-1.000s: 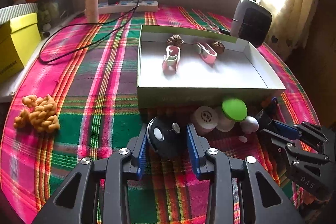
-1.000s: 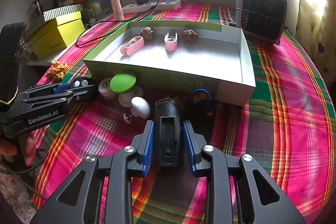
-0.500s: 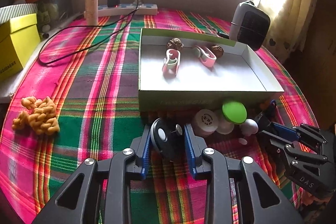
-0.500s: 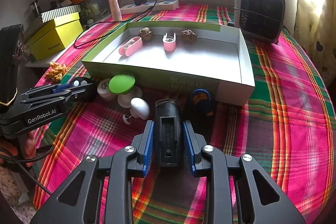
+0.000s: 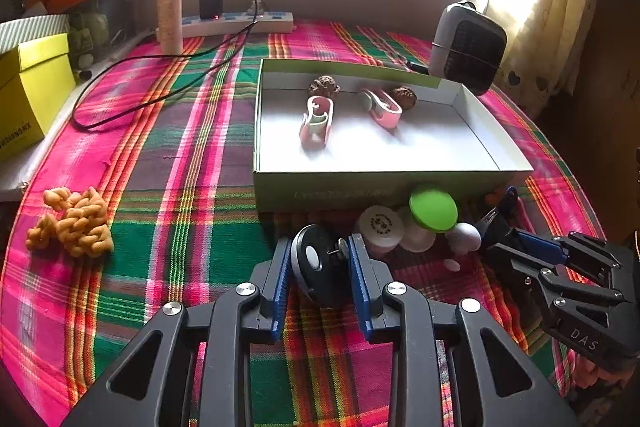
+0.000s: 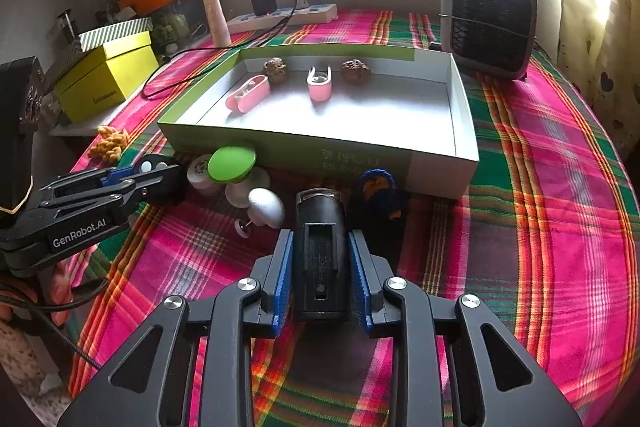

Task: Organize objects
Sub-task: 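Lift the flashlight with the right tool while the left tool lifts the black disc, then carry the flashlight with the right tool and the disc with the left tool over the tray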

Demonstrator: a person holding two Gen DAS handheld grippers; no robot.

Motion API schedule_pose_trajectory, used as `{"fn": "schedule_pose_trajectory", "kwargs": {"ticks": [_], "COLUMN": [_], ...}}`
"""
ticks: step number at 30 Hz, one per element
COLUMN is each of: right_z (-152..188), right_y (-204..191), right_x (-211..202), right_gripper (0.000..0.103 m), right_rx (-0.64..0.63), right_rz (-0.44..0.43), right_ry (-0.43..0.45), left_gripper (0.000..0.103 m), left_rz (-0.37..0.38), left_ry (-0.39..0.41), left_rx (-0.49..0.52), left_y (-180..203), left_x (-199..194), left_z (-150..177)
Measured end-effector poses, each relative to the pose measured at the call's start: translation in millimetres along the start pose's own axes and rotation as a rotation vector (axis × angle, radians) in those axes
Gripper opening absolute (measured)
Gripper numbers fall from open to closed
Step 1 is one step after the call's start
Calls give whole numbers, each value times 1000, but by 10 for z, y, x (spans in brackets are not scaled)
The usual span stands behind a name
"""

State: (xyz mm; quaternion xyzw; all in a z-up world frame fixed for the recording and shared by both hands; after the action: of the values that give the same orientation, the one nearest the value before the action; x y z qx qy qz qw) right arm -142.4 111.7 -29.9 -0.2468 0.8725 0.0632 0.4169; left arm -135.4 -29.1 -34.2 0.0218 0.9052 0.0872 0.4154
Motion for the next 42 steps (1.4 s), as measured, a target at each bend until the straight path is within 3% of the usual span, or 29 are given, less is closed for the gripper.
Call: {"fn": "schedule_pose_trajectory", "kwargs": {"ticks": [27,42], "right_z": [-257,-548], "right_y": [-62,117], "right_x": [-309,-249], "right_gripper": [28,28], "right_rx": [-4,31], "right_rz": [-35,-16], "right_ry": [90,104], "left_gripper": [25,25], "left_rz": [46,88], "left_ry": [75,69], "left_rx": [7,1], "left_y": [99,151], "left_x": [-349,-235], "left_z": [-240,-516]}}
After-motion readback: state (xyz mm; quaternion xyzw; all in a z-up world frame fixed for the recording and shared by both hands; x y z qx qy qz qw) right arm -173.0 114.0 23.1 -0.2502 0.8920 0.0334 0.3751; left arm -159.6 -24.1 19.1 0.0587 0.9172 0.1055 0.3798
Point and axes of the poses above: each gripper's, at about its wrist camera, not at the fingertips, and x roughly the way its jaws point, y to its right, z to its underside, the point moved 6 cm from there along x, roughly the way its jaws point, and after that the axes turned 3 degrees about -x, right-handed, at the moved point
